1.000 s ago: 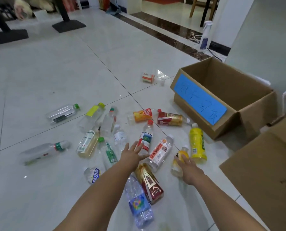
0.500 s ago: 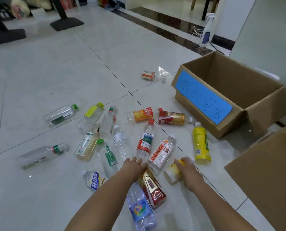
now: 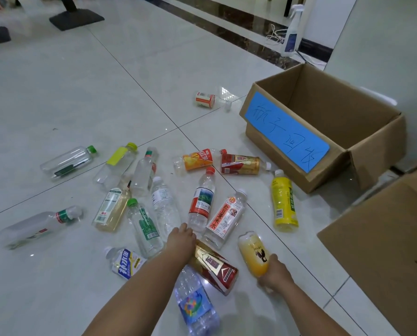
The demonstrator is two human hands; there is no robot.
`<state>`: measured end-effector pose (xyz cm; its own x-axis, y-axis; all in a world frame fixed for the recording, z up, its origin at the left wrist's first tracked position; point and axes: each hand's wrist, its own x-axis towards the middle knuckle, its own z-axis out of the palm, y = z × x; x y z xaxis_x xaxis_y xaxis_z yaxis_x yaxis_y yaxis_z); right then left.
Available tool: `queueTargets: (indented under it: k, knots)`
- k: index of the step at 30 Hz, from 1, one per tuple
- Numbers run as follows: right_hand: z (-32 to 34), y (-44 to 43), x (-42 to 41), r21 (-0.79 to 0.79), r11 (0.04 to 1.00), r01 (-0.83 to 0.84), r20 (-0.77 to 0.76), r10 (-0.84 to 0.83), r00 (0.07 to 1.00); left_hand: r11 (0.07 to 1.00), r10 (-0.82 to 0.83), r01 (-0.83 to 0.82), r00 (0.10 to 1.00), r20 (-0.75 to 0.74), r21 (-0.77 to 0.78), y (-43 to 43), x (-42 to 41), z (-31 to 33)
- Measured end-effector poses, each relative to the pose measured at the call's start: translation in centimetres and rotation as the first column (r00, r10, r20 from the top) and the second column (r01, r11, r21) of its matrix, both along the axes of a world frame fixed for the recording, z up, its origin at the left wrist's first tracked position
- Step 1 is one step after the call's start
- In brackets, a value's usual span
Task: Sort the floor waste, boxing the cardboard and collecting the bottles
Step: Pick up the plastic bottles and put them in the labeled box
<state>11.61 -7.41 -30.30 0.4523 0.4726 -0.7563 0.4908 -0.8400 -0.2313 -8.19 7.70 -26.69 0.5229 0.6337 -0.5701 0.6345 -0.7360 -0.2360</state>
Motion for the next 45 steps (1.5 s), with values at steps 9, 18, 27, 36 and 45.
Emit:
queueTargets:
  k: [9, 18, 27, 36, 45]
  knots:
    - [0.6, -1.0, 0.0, 0.055, 0.942, 0.332, -0.162, -0.319, 0.934, 0.979, 0.064, -0.061, 0.998, 0.009, -0.195, 0.9, -0.1, 1.2]
    - [7.8, 3.8, 5.1, 0.367, 0.854, 0.37, -0.151, -0.337, 0.929, 0.798, 0.294, -0.293, 0.952, -0.083, -0.527, 3.3, 4.9, 8.3]
    - [16.0, 6.2, 9.1, 0.444, 0.685, 0.578, -0.264, -0.516, 0.815, 0.675, 0.442, -0.323, 0.897, 0.013, -0.663, 7.3, 10.7, 19.5]
    - [21.8, 12.4, 12.0, 0.371, 0.321, 0.871, -0.521, -0.705, 0.482, 0.594, 0.732, -0.16, 0.514, 0.448, -0.788, 9.7, 13.7, 27.9]
    - [25.6, 15.3, 17.5, 0.228, 0.16, 0.961, -0.825, -0.493, 0.278, 0.528, 0.799, -0.079, 0.383, 0.463, -0.846, 8.4, 26.5, 25.4]
